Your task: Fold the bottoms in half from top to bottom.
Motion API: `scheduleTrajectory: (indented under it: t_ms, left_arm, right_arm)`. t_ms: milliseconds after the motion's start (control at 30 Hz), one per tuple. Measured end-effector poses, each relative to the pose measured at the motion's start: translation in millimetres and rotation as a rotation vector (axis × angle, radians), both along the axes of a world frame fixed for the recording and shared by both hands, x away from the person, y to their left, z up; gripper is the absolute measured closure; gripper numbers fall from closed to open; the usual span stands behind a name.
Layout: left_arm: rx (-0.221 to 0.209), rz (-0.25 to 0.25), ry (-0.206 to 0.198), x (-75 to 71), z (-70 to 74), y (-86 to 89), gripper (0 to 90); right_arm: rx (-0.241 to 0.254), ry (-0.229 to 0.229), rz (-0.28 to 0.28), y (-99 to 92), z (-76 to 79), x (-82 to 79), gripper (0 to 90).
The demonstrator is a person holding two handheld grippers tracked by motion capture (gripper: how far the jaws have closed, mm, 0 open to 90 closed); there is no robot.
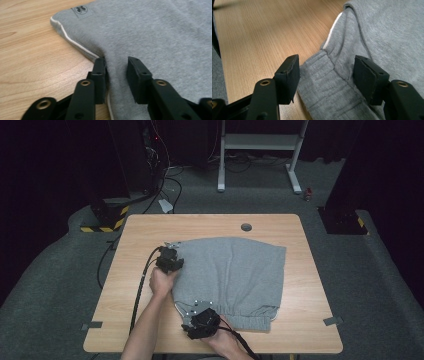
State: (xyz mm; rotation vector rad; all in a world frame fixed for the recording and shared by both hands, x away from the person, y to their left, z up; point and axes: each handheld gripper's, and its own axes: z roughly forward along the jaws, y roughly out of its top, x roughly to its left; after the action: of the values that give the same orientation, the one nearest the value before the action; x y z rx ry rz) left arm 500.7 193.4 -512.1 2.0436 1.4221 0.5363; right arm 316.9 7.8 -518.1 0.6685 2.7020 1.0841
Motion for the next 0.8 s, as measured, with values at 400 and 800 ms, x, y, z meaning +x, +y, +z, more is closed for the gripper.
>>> scheduleTrajectory:
  t_ms: [400,800]
  left_arm:
    - [-0.045,-0.016,0.017,3.7,0.1,1.6,82.3]
    - [-0.18,-0.062,0.096,12.8,3.9,7.9,84.6]
  right_arm:
    - [-0.034,-0.037,0.017,4.2,-2.1,-6.1,33.3]
    - [-0.052,-0.058,-0.025,-13.3,2.7,-4.8,75.3]
